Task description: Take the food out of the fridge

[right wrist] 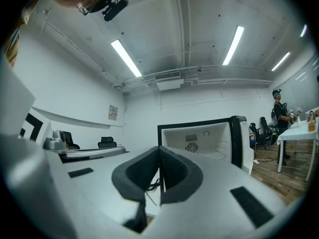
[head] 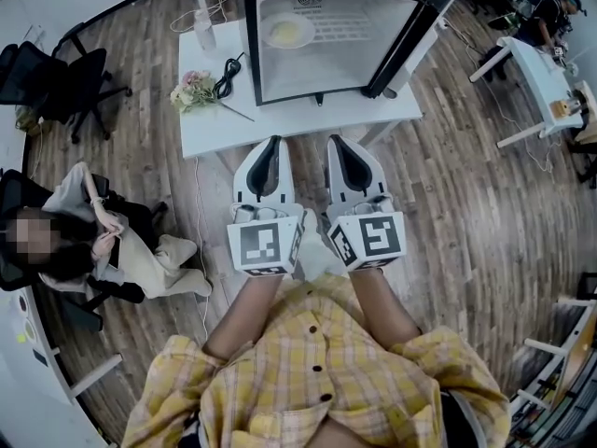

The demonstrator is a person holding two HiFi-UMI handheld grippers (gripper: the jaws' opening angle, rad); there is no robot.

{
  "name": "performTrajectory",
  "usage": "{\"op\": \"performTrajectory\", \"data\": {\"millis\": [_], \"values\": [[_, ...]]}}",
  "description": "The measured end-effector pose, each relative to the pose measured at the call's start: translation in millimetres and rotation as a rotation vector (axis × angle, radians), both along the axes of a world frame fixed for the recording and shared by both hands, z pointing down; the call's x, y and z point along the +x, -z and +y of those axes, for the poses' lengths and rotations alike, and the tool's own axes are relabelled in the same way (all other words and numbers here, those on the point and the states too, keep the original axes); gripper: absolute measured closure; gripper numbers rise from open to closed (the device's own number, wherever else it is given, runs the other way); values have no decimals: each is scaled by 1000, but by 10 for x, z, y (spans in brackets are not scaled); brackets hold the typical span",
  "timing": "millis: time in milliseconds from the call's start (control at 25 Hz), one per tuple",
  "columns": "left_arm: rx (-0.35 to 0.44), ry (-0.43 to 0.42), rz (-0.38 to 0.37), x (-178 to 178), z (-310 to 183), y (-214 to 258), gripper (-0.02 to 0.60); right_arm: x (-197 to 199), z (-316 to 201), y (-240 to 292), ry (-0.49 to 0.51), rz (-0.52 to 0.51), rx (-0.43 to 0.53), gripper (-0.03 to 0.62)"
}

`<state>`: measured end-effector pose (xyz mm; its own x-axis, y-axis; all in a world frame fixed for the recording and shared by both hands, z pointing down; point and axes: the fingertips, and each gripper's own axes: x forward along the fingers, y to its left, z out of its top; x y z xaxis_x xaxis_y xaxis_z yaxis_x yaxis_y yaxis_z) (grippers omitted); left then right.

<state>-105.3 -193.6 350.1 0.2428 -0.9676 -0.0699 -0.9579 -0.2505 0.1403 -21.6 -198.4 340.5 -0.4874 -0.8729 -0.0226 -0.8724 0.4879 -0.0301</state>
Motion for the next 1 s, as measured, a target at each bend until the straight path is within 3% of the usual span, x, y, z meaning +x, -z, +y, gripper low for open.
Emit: {"op": "performTrajectory", "data": {"millis": [560,840,1000], "values": [[-30,30,-45,289,-1246,-40,574,116,-1135,1,89,-10,5,586],[-95,76,-74,257,-1792,-229,571,157,-1566,-31,128,-25,1,586],[-135,77,-55,251,-2035,-380,503,167,-1791,-80,152,-36,-16,586]]}}
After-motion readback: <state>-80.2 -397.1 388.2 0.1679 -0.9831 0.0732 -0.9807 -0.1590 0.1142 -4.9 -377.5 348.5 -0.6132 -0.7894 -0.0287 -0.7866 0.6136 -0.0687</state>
